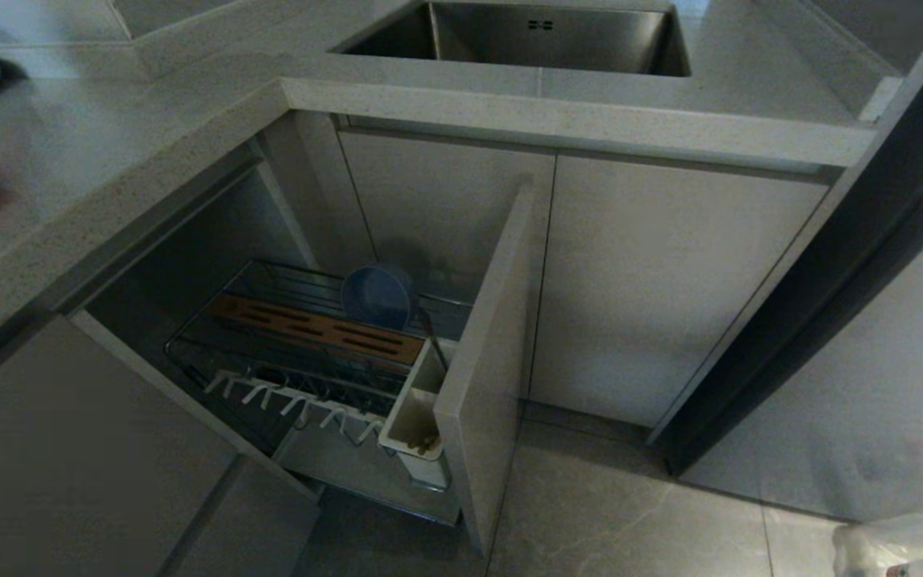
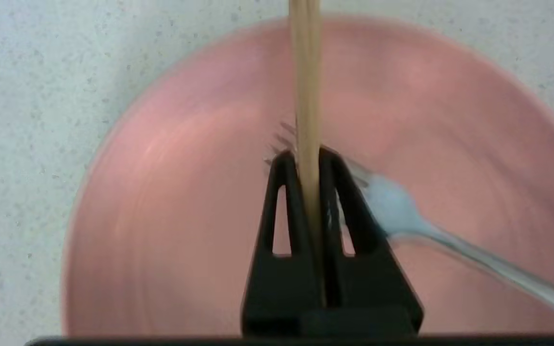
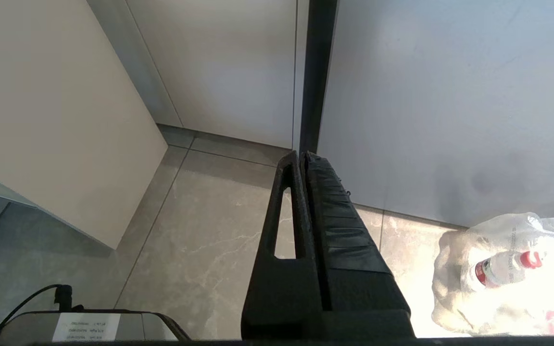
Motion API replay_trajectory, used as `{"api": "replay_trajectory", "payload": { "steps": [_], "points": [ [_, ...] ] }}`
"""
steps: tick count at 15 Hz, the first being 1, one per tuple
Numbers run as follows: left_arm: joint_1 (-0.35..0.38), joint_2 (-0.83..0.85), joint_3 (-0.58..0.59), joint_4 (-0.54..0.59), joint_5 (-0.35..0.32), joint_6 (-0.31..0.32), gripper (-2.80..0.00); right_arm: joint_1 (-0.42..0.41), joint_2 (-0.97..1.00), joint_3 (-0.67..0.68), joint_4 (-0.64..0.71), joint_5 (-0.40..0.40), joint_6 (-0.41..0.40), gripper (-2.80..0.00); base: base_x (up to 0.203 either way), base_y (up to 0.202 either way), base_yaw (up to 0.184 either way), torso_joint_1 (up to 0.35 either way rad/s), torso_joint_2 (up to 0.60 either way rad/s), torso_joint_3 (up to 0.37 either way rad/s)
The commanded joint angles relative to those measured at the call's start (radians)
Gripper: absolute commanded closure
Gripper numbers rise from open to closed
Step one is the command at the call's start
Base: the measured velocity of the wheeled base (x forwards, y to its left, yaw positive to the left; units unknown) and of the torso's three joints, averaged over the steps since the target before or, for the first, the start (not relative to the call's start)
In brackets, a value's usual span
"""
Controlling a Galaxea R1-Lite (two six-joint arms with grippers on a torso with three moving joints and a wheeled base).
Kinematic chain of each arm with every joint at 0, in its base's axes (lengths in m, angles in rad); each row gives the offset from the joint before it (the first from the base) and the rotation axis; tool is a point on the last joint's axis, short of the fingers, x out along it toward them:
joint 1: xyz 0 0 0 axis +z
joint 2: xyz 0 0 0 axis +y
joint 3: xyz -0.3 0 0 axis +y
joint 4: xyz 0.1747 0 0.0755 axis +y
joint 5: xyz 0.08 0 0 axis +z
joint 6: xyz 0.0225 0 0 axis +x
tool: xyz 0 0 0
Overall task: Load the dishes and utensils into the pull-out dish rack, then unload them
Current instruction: Pick up the chopsticks and place it in the cupboard
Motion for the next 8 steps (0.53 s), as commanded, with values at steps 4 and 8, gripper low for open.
{"api": "replay_trajectory", "payload": {
  "steps": [4, 8],
  "points": [
    [0.000, -0.021, 0.005, 0.004, -0.004, 0.004, 0.00, 0.000, 0.000, 0.000, 0.000, 0.000, 0.000, 0.00, 0.000, 0.000, 0.000, 0.000, 0.00, 0.000],
    [0.000, -0.045, -0.004, 0.001, -0.005, 0.004, 0.00, 0.000, 0.000, 0.000, 0.000, 0.000, 0.000, 0.00, 0.000, 0.000, 0.000, 0.000, 0.00, 0.000]
  ]
}}
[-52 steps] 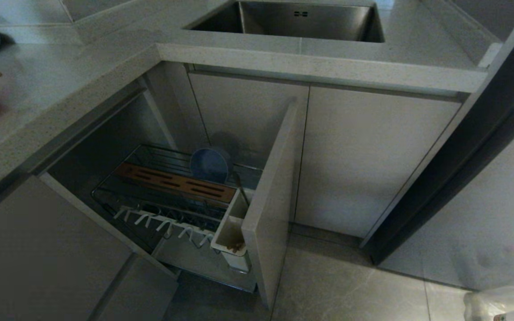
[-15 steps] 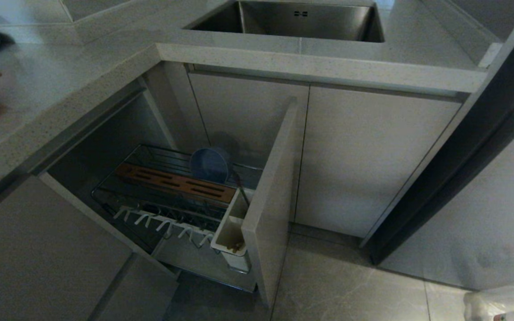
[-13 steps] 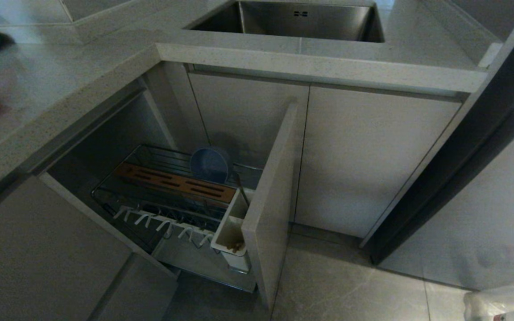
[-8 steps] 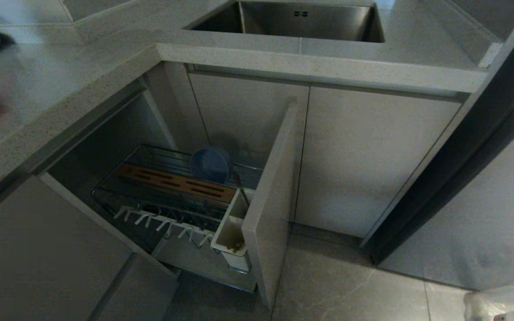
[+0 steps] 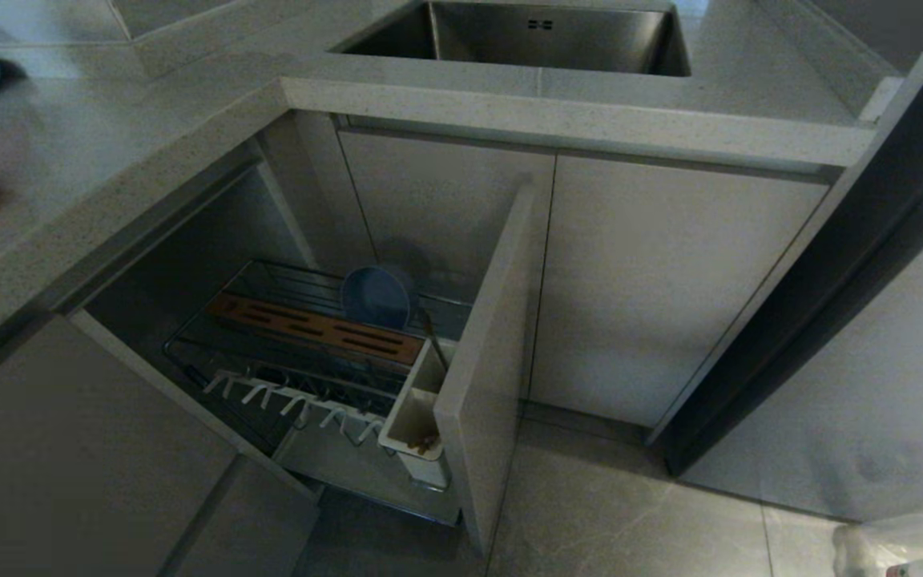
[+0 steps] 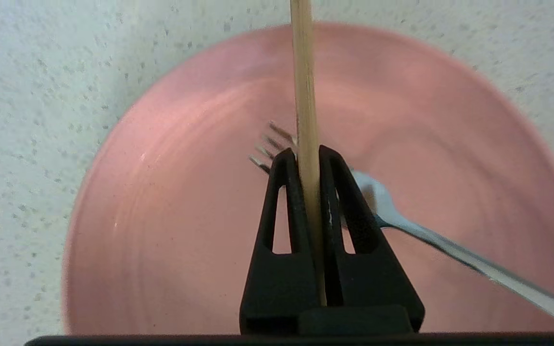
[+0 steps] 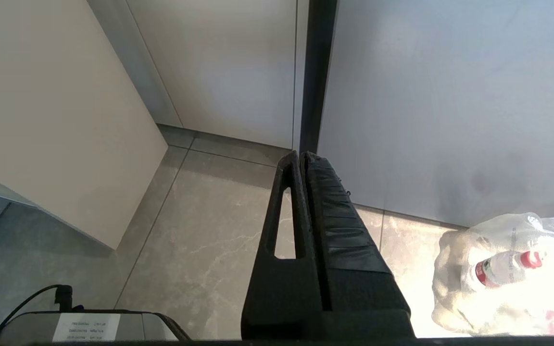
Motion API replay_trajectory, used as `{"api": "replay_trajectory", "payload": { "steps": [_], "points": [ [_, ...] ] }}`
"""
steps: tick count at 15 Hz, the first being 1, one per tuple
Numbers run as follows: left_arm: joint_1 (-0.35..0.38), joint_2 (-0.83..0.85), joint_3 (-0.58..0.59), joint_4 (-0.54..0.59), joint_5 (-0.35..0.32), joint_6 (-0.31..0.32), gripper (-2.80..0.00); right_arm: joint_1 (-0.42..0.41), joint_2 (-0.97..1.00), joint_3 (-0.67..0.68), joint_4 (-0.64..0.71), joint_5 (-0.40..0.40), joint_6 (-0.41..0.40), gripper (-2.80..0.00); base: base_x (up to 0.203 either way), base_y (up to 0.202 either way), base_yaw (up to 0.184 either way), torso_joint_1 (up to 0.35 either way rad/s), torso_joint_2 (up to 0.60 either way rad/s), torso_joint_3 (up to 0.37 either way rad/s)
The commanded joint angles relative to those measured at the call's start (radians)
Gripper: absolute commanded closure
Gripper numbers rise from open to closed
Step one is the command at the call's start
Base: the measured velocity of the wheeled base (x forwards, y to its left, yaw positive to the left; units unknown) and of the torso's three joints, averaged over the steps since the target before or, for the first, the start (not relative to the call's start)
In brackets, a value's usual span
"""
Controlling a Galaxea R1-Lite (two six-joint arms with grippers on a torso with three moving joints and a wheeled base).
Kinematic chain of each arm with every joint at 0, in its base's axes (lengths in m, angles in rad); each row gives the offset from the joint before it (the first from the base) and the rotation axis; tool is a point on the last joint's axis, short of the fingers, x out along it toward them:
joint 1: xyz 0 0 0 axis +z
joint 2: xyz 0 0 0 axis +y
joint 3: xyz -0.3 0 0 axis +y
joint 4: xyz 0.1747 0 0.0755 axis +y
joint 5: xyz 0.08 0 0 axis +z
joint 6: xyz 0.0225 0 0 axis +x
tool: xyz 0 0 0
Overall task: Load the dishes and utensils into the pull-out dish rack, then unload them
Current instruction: Pick up the chopsticks and place it in the cupboard
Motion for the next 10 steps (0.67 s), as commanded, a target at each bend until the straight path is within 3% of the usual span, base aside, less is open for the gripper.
{"api": "replay_trajectory", "payload": {
  "steps": [1, 10],
  "points": [
    [0.000, -0.025, -0.009, 0.002, -0.006, 0.002, 0.00, 0.000, 0.000, 0.000, 0.000, 0.000, 0.000, 0.00, 0.000, 0.000, 0.000, 0.000, 0.00, 0.000],
    [0.000, -0.115, -0.041, -0.021, -0.004, -0.013, 0.00, 0.000, 0.000, 0.000, 0.000, 0.000, 0.000, 0.00, 0.000, 0.000, 0.000, 0.000, 0.00, 0.000]
  ]
}}
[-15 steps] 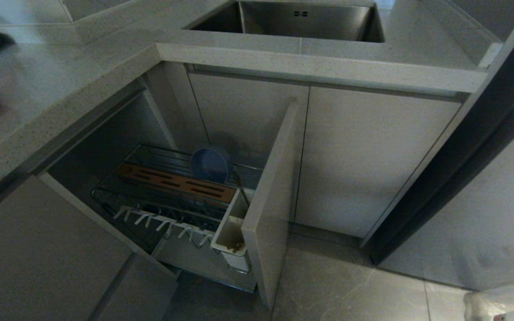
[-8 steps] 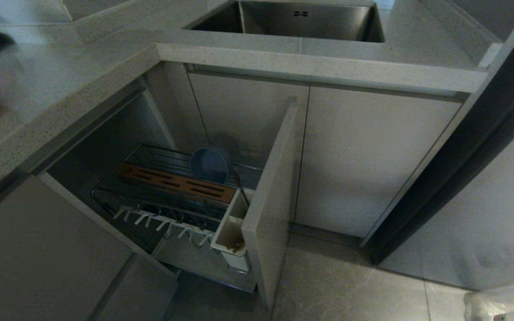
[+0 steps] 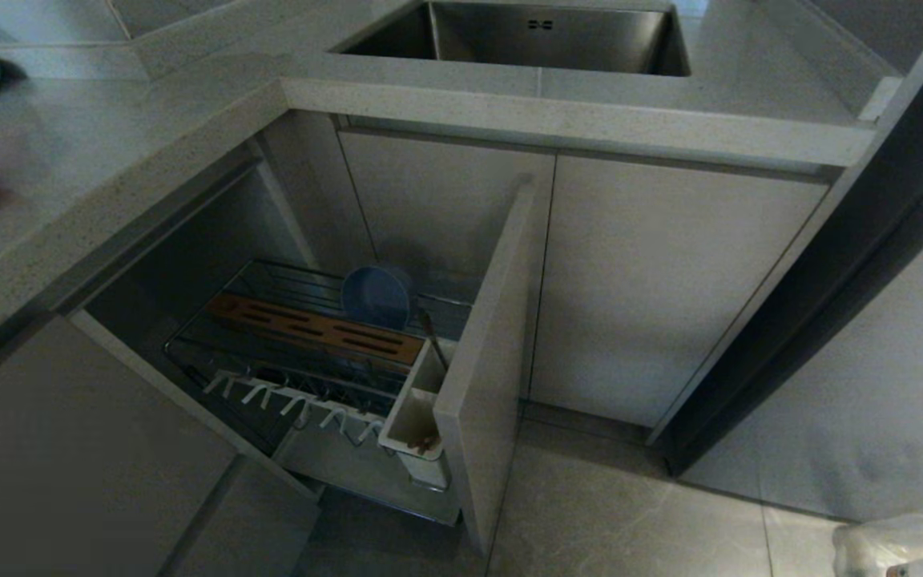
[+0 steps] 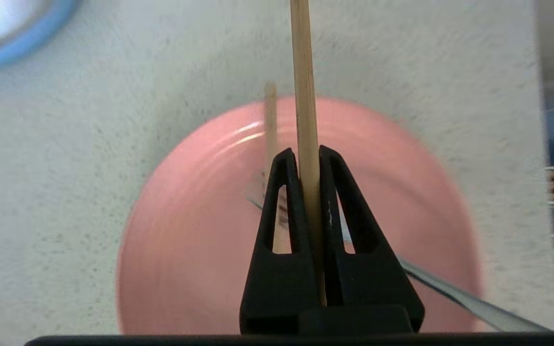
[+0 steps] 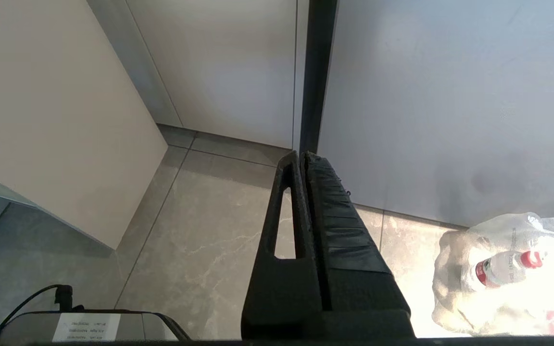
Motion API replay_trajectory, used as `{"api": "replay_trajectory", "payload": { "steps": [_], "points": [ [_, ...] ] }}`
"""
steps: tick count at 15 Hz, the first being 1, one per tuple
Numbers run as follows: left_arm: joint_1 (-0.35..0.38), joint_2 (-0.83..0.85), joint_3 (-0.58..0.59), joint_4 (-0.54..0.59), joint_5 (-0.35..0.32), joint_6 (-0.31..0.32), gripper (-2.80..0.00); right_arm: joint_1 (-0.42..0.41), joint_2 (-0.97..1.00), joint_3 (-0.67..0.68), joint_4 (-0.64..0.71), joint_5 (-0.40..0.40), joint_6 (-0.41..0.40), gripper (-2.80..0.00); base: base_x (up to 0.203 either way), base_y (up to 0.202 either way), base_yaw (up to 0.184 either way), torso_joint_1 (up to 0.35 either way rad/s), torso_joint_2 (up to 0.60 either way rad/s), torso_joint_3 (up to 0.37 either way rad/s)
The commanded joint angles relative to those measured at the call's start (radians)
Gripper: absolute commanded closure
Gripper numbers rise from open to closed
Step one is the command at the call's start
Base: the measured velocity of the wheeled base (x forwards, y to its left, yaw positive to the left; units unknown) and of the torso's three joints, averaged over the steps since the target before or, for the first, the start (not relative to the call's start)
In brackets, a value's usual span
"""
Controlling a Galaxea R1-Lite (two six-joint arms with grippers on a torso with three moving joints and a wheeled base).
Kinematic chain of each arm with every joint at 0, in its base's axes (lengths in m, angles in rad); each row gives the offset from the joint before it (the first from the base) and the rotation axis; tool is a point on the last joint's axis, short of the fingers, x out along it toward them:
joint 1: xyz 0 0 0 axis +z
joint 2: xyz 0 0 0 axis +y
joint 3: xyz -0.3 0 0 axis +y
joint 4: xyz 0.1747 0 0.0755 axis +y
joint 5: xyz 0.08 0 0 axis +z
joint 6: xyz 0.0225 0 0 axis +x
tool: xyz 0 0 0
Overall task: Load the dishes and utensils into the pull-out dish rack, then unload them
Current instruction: Pick up the chopsticks and place it in the cupboard
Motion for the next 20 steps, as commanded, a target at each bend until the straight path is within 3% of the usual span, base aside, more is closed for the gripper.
{"api": "replay_trajectory", "payload": {
  "steps": [1, 6, 9, 12, 15, 20],
  "points": [
    [0.000, -0.042, -0.001, 0.003, -0.005, 0.000, 0.00, 0.000, 0.000, 0.000, 0.000, 0.000, 0.000, 0.00, 0.000, 0.000, 0.000, 0.000, 0.00, 0.000],
    [-0.017, -0.119, -0.002, 0.001, 0.001, -0.028, 0.00, 0.000, 0.000, 0.000, 0.000, 0.000, 0.000, 0.00, 0.000, 0.000, 0.000, 0.000, 0.00, 0.000],
    [-0.117, -0.183, -0.003, 0.000, 0.071, -0.145, 0.00, 0.000, 0.001, 0.000, 0.000, 0.000, 0.000, 0.00, 0.000, 0.000, 0.000, 0.000, 0.00, 0.000],
    [-0.288, -0.234, -0.001, 0.013, 0.180, -0.234, 0.00, 0.000, 0.000, 0.000, 0.000, 0.000, 0.000, 0.00, 0.000, 0.000, 0.000, 0.000, 0.00, 0.000],
    [-0.460, -0.259, 0.000, 0.157, 0.236, -0.254, 0.00, 0.000, 0.001, 0.000, 0.000, 0.000, 0.000, 0.00, 0.000, 0.000, 0.000, 0.000, 0.00, 0.000],
    [-0.652, -0.252, 0.027, 0.460, 0.237, -0.252, 0.00, 0.000, 0.001, 0.000, 0.000, 0.000, 0.000, 0.00, 0.000, 0.000, 0.000, 0.000, 0.00, 0.000]
  ]
}}
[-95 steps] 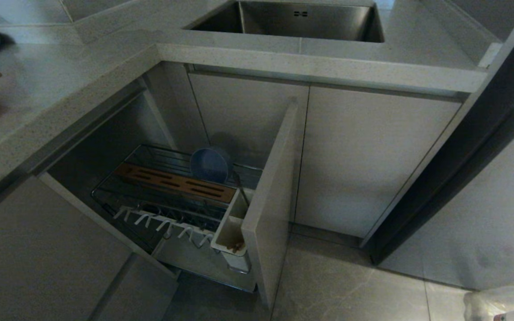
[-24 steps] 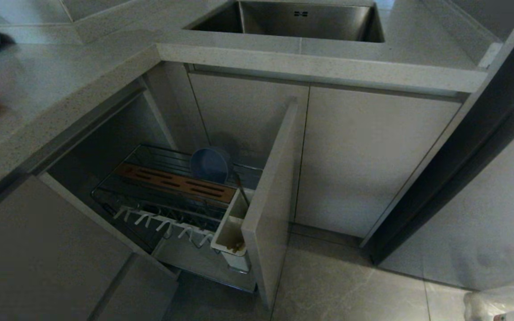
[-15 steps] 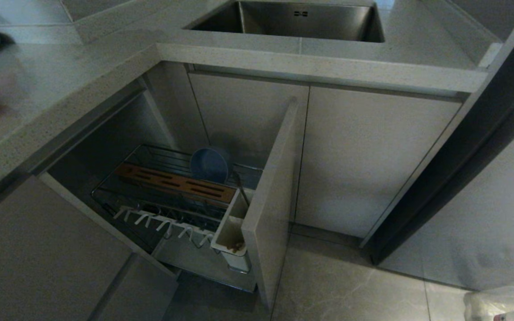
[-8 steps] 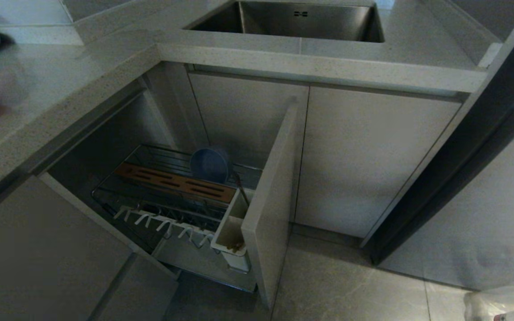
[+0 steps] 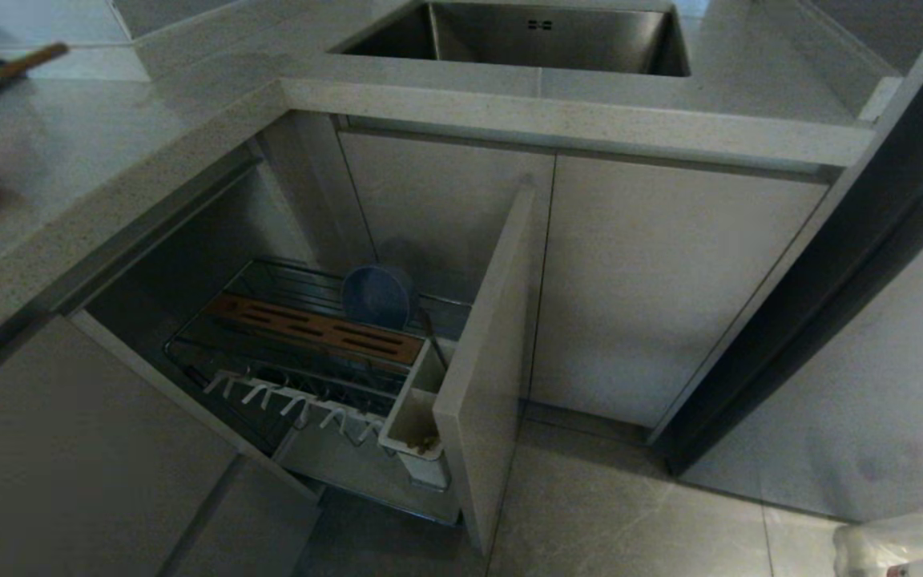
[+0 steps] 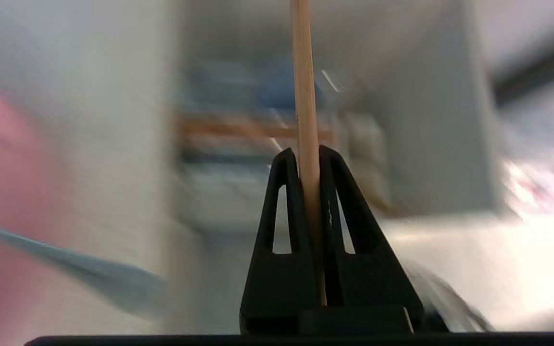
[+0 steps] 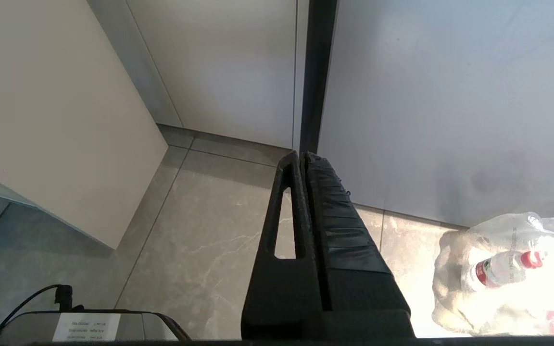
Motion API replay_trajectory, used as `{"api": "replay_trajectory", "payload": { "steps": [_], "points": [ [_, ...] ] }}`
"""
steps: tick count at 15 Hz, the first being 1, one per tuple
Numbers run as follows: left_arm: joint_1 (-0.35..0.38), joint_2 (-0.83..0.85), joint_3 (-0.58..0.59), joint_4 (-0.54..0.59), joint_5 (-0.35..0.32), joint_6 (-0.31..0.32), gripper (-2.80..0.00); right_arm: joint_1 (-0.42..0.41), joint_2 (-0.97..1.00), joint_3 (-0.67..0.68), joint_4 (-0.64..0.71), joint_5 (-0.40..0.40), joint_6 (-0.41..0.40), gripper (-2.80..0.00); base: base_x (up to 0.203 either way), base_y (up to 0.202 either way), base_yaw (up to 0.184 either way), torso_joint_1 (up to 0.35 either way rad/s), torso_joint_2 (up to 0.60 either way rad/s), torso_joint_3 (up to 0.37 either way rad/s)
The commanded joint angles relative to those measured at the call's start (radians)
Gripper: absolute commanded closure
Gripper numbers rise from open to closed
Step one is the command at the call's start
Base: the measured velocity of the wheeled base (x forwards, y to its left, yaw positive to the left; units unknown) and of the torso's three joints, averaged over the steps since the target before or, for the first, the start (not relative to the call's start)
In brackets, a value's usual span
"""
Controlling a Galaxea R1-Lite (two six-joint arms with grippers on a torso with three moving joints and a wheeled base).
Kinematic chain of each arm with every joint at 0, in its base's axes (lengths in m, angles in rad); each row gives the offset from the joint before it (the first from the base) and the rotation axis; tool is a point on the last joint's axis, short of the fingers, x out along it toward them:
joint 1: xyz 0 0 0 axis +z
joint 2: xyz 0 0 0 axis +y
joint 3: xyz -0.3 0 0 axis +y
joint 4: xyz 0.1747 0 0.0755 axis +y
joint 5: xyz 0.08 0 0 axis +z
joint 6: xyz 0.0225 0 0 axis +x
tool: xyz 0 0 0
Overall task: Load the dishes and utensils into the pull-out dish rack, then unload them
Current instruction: Pick up the chopsticks and place it in the cupboard
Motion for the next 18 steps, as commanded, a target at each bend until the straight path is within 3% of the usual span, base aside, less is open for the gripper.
{"api": "replay_trajectory", "payload": {
  "steps": [1, 5, 13, 18],
  "points": [
    [-0.073, 0.012, 0.023, 0.096, -0.004, 0.002, 0.00, 0.000, 0.000, 0.000, 0.000, 0.000, 0.000, 0.00, 0.000, 0.000, 0.000, 0.000, 0.00, 0.000],
    [-0.174, 0.075, 0.051, 0.217, 0.000, 0.009, 0.00, 0.000, 0.000, 0.000, 0.000, 0.000, -0.001, 0.00, 0.000, 0.000, 0.000, 0.000, 0.00, 0.000],
    [-0.293, 0.197, 0.048, 0.310, 0.038, 0.010, 0.00, 0.000, 0.000, 0.000, 0.000, 0.000, 0.000, 0.00, 0.000, 0.000, 0.000, 0.000, 0.00, 0.000],
    [-0.438, 0.304, 0.046, 0.305, 0.212, -0.017, 0.00, 0.000, 0.000, 0.000, 0.000, 0.000, 0.000, 0.00, 0.000, 0.000, 0.000, 0.000, 0.00, 0.000]
  ]
}}
